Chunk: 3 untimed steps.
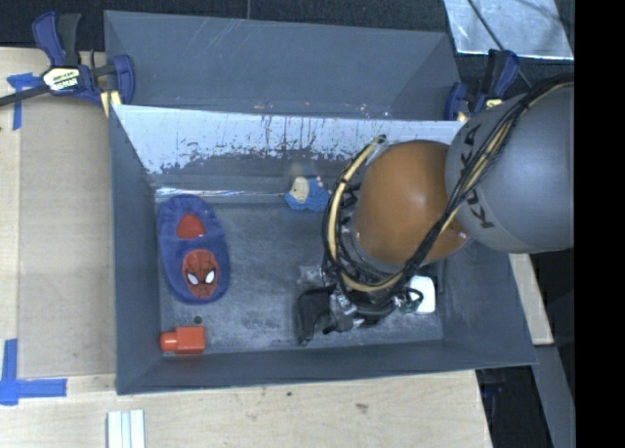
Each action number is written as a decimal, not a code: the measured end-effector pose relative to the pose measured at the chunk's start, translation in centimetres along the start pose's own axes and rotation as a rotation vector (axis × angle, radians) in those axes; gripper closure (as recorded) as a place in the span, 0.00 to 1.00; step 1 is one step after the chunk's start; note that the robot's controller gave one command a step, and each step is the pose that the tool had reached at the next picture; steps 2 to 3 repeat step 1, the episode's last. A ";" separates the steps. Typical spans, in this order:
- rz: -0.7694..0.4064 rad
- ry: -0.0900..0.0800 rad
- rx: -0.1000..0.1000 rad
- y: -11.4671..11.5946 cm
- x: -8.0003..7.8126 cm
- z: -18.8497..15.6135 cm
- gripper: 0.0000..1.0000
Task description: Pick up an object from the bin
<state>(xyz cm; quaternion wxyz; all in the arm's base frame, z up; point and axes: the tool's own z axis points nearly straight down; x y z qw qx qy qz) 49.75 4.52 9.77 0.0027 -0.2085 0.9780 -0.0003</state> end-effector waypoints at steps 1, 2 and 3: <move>-0.015 -0.002 0.000 1.3 -1.2 -11.8 1.00; -0.015 -0.002 0.000 1.3 -1.2 -11.8 1.00; -0.015 -0.002 0.000 1.3 -1.2 -11.8 1.00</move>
Offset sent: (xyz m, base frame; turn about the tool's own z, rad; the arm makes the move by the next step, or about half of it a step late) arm 0.0036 0.0165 0.1157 -0.0149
